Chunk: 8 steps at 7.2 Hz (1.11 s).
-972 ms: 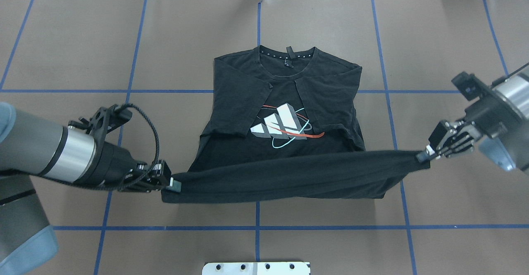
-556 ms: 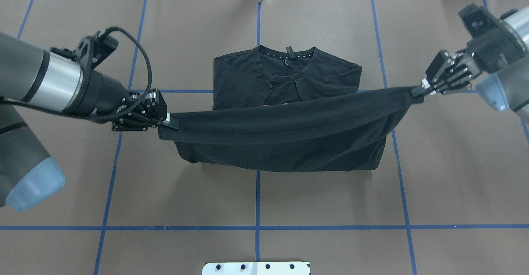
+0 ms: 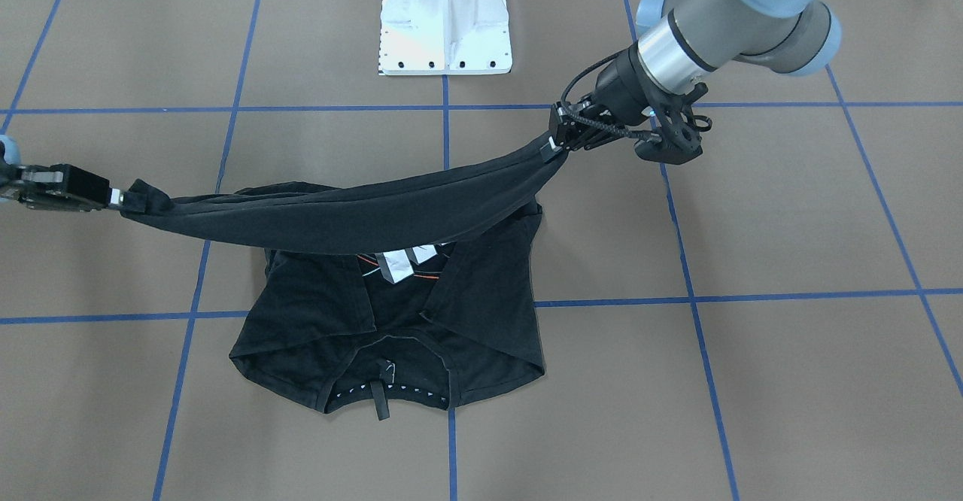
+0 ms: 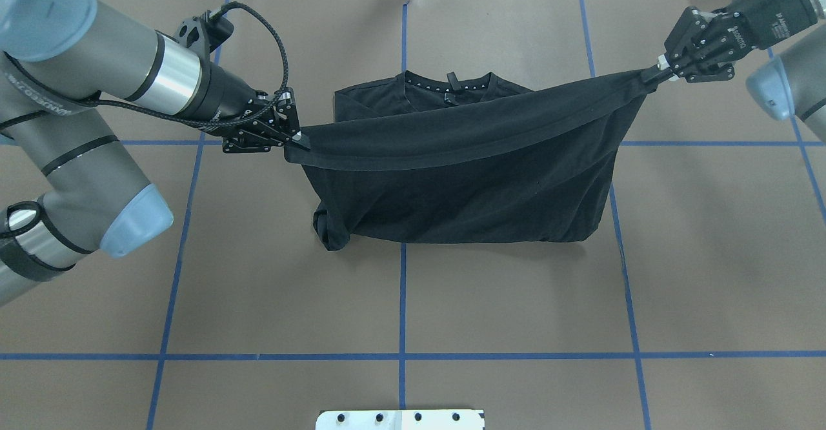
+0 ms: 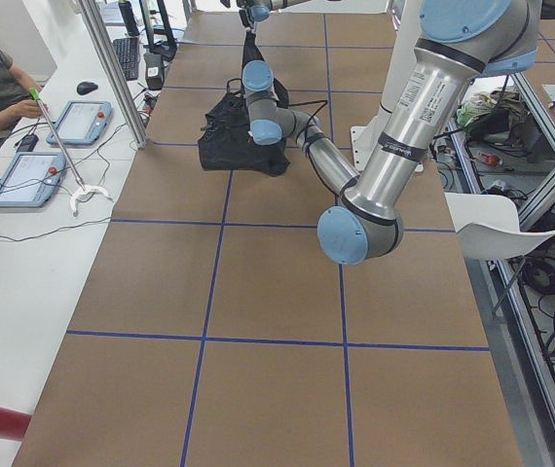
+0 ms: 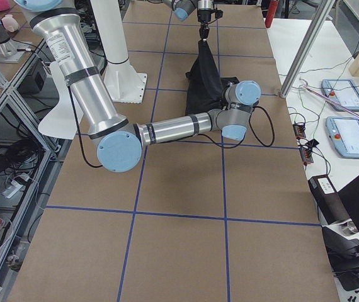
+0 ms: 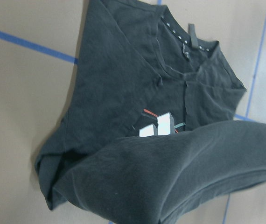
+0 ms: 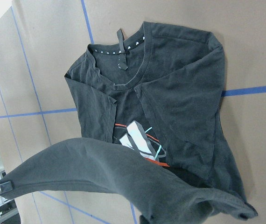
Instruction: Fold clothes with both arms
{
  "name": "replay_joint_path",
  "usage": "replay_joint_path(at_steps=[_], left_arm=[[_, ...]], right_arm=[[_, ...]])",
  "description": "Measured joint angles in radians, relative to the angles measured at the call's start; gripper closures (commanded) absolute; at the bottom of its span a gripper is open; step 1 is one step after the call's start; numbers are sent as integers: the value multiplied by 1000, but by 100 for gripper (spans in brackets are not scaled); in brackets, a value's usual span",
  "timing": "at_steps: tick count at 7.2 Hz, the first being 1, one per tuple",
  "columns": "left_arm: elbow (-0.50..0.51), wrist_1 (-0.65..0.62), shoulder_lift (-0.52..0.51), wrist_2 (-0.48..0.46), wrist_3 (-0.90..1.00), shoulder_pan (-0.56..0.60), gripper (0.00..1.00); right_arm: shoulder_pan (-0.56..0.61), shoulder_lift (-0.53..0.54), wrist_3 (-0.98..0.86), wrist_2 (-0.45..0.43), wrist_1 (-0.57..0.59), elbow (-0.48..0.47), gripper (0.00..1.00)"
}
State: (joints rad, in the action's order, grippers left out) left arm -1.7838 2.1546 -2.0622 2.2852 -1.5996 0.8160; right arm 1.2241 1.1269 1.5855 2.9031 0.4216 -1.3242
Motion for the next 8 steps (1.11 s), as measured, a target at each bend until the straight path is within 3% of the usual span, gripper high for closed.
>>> replay_joint_path(at_steps=[2,5,8], left_arm=[[54,31,-13,-55,2,0,100],[268,133,-115,-150,-2,0,100],[361,153,-147,-257,-2,12,100]], right_arm=[[-40,-23,-3,-73,2,59,100],[-86,-42,-2,-167,2,99,100],[-103,-88,-2,-243,44,154,100]])
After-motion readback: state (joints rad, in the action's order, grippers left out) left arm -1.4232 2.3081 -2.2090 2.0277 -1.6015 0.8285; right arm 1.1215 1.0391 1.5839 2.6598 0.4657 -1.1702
